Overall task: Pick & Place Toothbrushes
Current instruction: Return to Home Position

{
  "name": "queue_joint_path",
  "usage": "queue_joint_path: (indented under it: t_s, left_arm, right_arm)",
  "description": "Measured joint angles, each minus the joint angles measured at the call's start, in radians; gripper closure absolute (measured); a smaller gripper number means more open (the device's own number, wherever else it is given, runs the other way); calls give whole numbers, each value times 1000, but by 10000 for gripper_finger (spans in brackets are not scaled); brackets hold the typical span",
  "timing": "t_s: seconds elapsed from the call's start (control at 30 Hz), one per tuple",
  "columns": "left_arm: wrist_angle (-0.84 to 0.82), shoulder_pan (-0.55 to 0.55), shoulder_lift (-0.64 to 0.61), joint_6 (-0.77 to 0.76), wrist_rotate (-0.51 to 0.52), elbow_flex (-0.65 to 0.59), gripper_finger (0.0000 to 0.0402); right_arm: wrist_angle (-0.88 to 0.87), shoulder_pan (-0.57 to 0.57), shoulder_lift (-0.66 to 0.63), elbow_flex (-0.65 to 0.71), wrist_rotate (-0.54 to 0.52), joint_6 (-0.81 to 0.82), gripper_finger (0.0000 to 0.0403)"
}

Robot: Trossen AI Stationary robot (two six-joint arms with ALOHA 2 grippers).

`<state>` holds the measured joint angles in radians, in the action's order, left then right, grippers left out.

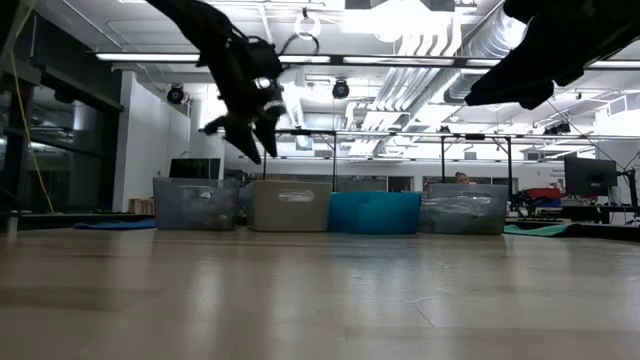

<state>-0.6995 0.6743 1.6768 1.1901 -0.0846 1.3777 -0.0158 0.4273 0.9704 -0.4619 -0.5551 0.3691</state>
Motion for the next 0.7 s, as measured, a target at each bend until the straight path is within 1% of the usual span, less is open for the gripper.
queue_joint_path:
  t_s: [0.1,0.2,0.27,0.3,0.37,0.47,0.5,0.53,0.6,0.7]
  left_arm:
    - [-51,0,-58,32,-199,-3,170]
    - [-43,0,-135,70,-412,-58,169]
    - [-9,0,-191,89,-511,-125,169]
    - [18,-2,-223,88,-538,-165,169]
    - [94,-15,-296,66,-568,-260,169]
    - [237,-42,-423,-5,-572,-430,169]
    - [291,-54,-474,-36,-572,-489,169]
    - [349,-67,-527,-68,-573,-548,169]
    - [478,-95,-638,-137,-575,-665,169]
    - [651,-133,-804,-251,-546,-831,169]
  right_arm:
    - [13,-27,0,0,-4,5,275]
    - [15,-58,-2,0,-2,24,275]
    - [53,-82,-2,13,19,24,275]
    - [91,-97,-2,32,42,20,275]
    - [204,-142,-7,90,128,-5,275]
    - [449,-232,-26,209,313,-35,275]
    - [528,-262,-32,248,360,-37,275]
    - [589,-294,-42,287,392,-37,275]
    - [670,-354,-71,350,422,-34,275]
    - [707,-443,-130,409,444,-34,275]
